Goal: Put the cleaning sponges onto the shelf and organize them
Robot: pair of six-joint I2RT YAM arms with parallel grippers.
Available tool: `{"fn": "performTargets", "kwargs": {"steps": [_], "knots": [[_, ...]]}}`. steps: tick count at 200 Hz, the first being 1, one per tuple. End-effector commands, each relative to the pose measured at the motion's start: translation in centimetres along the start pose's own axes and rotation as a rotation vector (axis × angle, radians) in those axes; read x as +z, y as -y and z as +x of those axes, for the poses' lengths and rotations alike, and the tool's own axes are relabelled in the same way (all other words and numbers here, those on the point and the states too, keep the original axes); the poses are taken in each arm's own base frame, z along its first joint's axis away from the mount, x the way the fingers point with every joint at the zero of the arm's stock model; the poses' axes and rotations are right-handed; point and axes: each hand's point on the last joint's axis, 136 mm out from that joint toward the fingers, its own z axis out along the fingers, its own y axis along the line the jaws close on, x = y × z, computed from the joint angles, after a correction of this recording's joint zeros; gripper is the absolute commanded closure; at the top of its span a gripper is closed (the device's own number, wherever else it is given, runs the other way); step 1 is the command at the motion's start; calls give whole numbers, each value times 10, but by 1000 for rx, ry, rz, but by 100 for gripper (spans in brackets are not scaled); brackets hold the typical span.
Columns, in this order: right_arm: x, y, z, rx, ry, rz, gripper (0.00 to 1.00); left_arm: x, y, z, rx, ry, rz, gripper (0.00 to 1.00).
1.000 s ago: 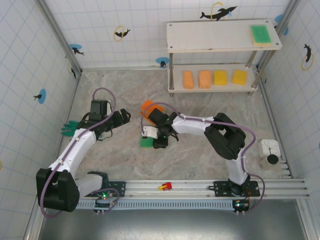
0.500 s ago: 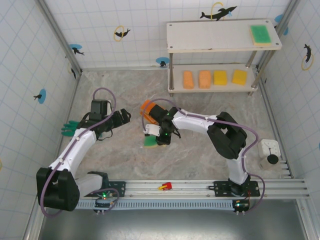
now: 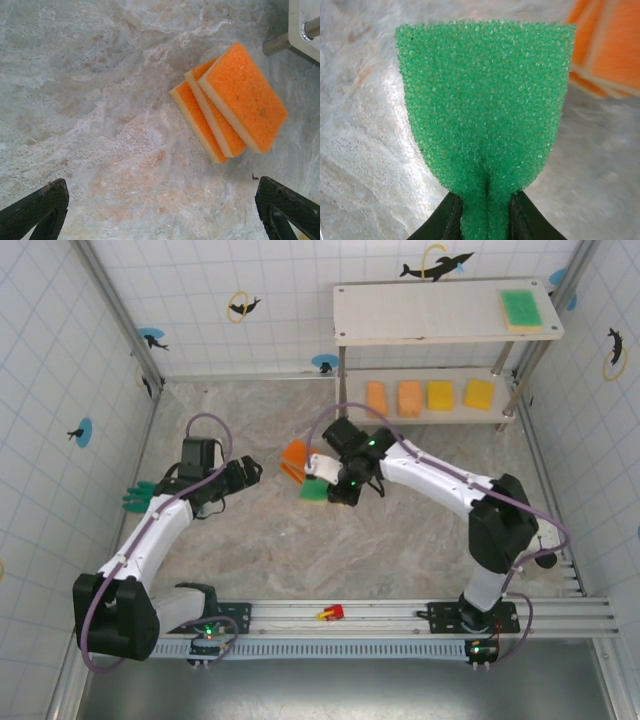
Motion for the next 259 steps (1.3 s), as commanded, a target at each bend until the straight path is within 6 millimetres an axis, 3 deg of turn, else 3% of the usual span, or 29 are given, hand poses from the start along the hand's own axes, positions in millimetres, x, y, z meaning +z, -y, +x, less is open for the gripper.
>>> {"fn": "performTargets", "kwargs": {"steps": [1,81,142,208,238,259], "knots": [[-52,22,-7,86,57,89,78,-6,8,-12,27,21,18,3],[-182,121,17,340,199,487,78,2,14,-16,43,2,48,3],[-277,182,35,501,256,754,72,3,19,-16,55,-2,78,3],[-348,251,58,697,367,929,71,-1,18,-13,61,7,76,3],[-365,286,77,826,450,999,71,-1,19,-13,55,7,80,3],[-366,304,84,875,496,1010,71,0,18,-12,51,4,80,3]]}}
